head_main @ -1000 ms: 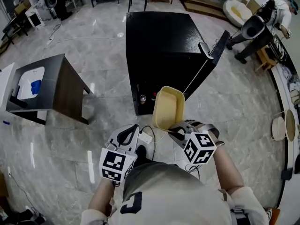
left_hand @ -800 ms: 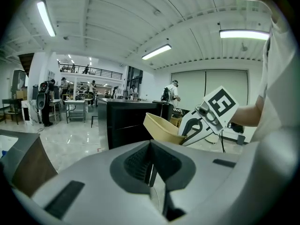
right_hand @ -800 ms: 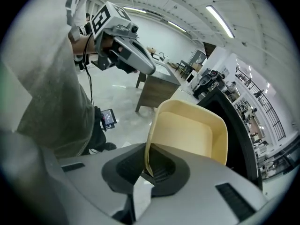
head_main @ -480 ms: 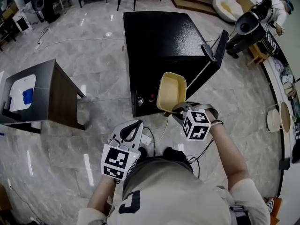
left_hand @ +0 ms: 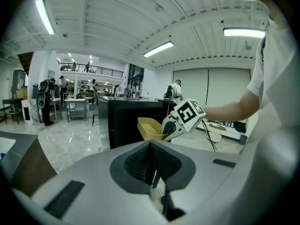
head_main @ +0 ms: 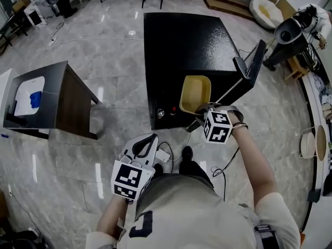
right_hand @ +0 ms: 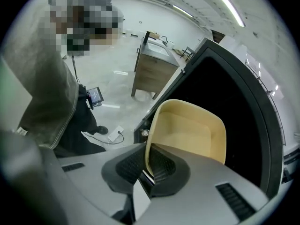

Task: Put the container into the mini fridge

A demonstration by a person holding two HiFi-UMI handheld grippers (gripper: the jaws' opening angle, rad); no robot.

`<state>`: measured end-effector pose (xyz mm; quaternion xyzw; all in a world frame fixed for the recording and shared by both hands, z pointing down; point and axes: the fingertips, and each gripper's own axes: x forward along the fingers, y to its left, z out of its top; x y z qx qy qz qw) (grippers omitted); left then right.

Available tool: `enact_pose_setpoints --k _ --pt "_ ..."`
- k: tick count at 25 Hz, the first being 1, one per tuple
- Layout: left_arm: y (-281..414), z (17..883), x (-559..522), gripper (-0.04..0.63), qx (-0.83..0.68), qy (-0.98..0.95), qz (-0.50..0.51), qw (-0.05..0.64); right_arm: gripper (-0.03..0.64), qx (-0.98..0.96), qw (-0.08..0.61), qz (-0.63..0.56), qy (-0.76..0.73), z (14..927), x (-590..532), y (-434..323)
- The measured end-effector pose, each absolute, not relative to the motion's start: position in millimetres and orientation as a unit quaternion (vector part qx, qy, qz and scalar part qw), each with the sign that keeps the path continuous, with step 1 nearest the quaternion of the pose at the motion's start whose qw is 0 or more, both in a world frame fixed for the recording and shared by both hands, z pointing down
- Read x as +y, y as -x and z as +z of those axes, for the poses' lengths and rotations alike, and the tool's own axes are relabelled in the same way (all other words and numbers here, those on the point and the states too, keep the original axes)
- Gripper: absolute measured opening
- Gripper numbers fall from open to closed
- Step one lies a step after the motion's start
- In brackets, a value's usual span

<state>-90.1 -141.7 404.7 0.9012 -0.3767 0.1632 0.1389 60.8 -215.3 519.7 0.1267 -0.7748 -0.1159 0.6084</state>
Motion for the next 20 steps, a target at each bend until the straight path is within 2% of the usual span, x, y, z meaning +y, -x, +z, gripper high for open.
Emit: enact_pose_setpoints --k 11,20 --pt "39.8 415.4 -189.0 0.057 -0.416 -0.879 0.167 0.165 0.035 -0.749 0.640 -0.146 -0.087 539.9 -284.7 -104.7" --pt "33.3 421.3 -202.6 0.057 -0.431 -0.871 0.161 0.173 0.035 -0.730 0.649 -0.174 -0.123 539.8 -320.8 -110.1"
